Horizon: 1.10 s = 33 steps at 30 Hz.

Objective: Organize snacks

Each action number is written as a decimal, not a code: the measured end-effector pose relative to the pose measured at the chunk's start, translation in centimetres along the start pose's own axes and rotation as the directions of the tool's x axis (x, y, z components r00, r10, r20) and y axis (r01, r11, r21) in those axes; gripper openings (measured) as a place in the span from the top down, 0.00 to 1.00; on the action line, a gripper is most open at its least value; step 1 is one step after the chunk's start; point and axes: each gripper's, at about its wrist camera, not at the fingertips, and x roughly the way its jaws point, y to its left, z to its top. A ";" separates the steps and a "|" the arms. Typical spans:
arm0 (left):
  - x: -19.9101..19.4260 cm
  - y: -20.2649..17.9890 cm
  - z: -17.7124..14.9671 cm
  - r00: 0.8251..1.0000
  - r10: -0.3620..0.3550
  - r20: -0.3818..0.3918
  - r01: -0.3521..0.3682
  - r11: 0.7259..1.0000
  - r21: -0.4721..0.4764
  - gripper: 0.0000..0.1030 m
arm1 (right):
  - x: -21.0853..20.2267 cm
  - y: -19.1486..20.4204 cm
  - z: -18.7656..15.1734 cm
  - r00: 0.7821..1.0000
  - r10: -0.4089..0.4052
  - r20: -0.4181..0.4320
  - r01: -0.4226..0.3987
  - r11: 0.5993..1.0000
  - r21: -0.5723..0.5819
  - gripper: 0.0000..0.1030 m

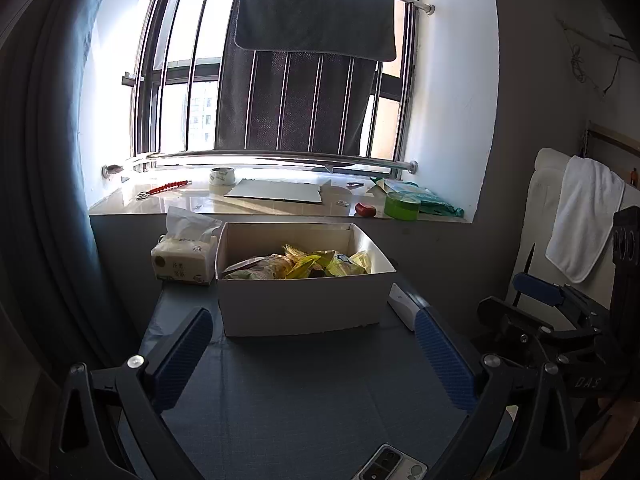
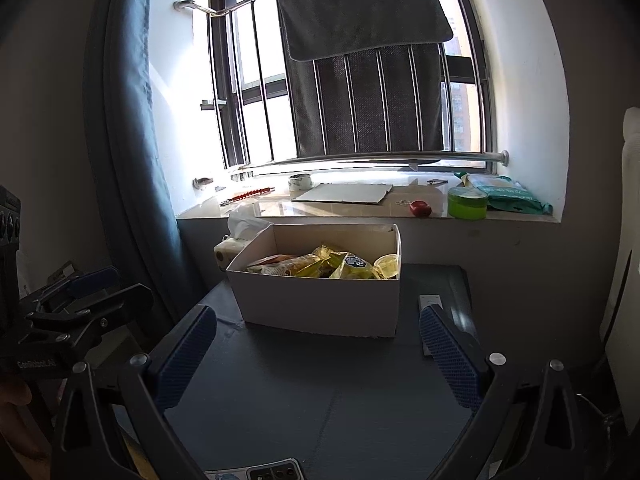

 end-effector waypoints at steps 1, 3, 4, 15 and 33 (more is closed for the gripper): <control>0.0 0.0 0.0 1.000 -0.001 0.000 0.001 1.000 0.000 0.00 | 0.0 0.0 0.0 1.000 0.000 -0.002 0.000 1.000 -0.001 0.00; 0.0 0.0 0.0 1.000 -0.001 -0.001 0.001 1.000 0.000 0.00 | 0.0 0.0 0.0 1.000 0.000 -0.002 0.000 1.000 -0.003 0.00; -0.1 0.0 -0.1 1.000 -0.002 0.001 0.002 1.000 0.000 0.00 | 0.0 0.0 0.0 1.000 0.000 -0.001 0.000 1.000 -0.004 0.00; -0.2 0.2 -0.1 1.000 0.000 0.000 0.000 1.000 0.000 0.00 | 0.0 0.1 -0.1 1.000 0.004 -0.004 -0.004 1.000 -0.008 0.00; -0.3 0.3 -0.2 1.000 0.003 -0.005 -0.003 1.000 0.000 0.00 | 0.0 0.2 -0.2 1.000 0.011 -0.008 -0.011 1.000 -0.015 0.00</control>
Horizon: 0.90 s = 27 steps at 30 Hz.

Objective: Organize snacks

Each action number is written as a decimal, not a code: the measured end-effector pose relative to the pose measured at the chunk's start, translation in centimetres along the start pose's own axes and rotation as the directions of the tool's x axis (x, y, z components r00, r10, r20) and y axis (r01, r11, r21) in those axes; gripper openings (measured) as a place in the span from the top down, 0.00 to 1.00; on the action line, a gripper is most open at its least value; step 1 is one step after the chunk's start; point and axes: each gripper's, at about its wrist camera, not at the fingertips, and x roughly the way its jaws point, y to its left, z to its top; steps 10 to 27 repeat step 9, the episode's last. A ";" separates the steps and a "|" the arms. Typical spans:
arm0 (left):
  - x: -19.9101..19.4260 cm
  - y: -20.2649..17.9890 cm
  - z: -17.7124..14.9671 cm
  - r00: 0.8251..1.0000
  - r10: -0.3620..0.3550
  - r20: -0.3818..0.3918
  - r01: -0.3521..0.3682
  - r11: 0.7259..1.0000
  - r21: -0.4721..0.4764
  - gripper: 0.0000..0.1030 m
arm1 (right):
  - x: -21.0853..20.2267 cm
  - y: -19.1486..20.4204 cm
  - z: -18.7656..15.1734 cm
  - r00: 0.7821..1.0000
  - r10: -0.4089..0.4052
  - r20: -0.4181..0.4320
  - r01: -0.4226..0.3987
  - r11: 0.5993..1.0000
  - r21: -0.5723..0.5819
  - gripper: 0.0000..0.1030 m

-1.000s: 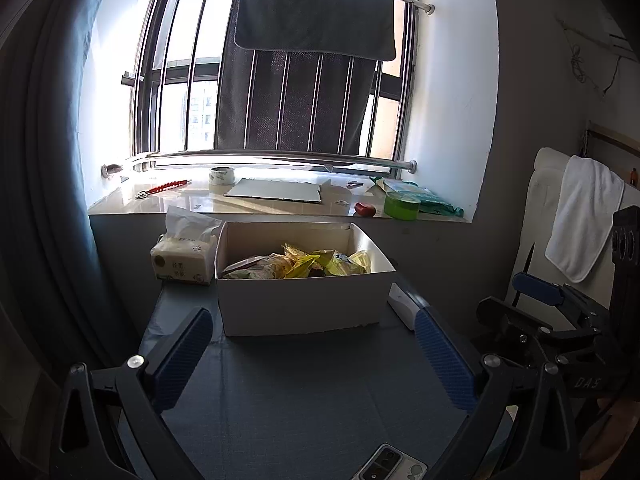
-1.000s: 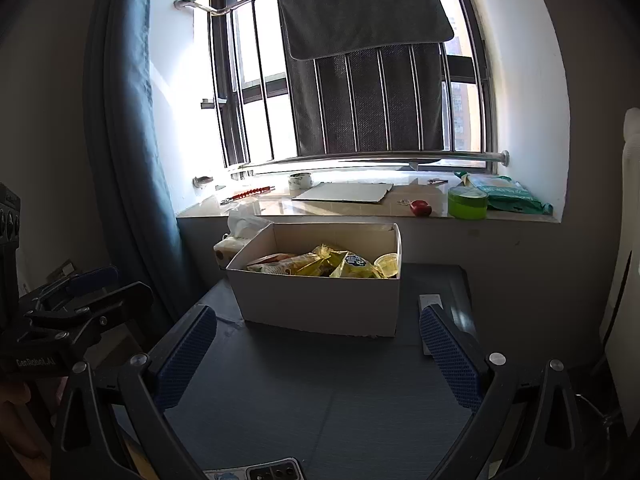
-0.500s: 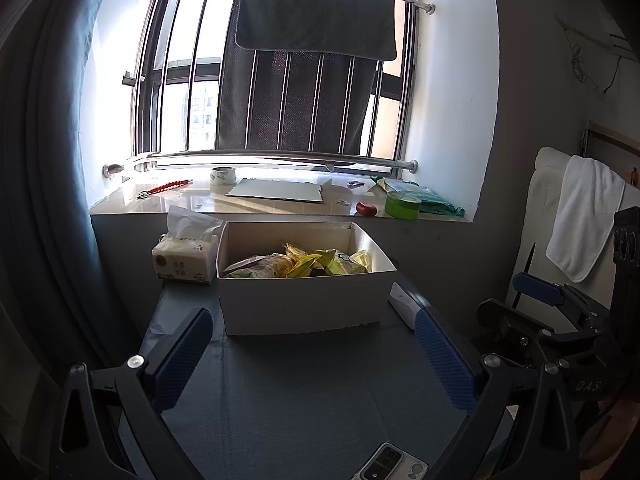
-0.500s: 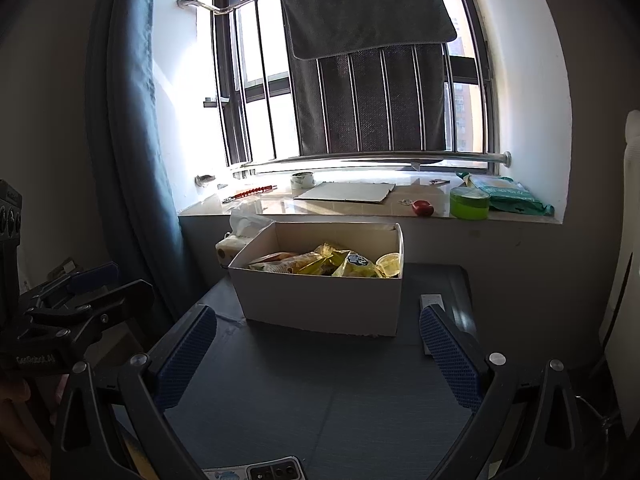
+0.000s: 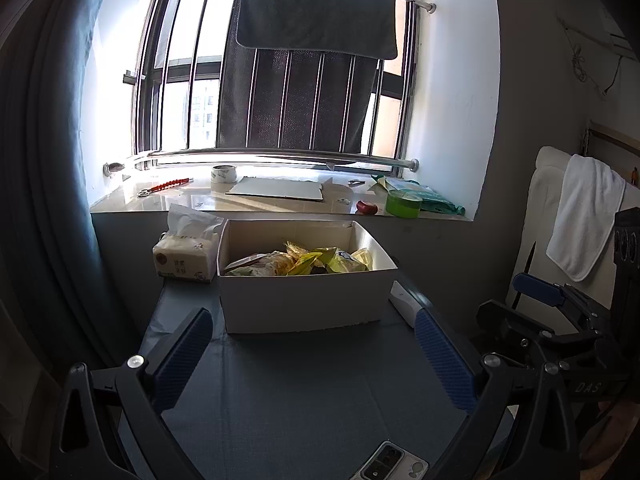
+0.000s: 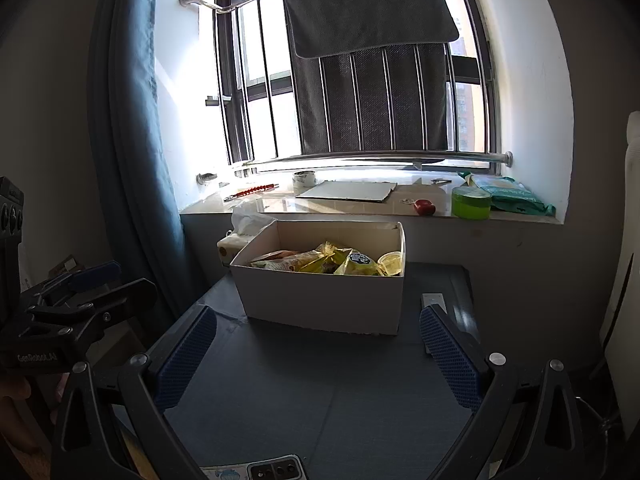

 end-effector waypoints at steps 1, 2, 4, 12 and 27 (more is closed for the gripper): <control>0.0 0.0 0.0 1.000 0.001 0.000 -0.001 1.000 0.000 0.00 | 0.0 0.0 0.0 1.000 0.001 0.000 -0.001 1.000 -0.001 0.00; 0.0 0.0 0.0 1.000 0.000 0.001 0.000 1.000 0.001 0.00 | 0.0 0.0 0.0 1.000 0.001 0.000 -0.001 1.000 -0.002 0.00; 0.0 0.0 0.0 1.000 -0.002 0.002 0.002 1.000 0.002 0.00 | 0.0 0.0 0.0 1.000 0.001 -0.001 -0.001 1.000 -0.002 0.00; 0.0 0.0 -0.1 1.000 -0.008 -0.004 0.008 1.000 0.000 0.00 | 0.0 -0.1 0.0 1.000 0.002 0.001 -0.002 1.000 -0.003 0.00; 0.0 0.0 -0.1 1.000 -0.008 -0.004 0.008 1.000 0.000 0.00 | 0.0 -0.1 0.0 1.000 0.002 0.001 -0.002 1.000 -0.003 0.00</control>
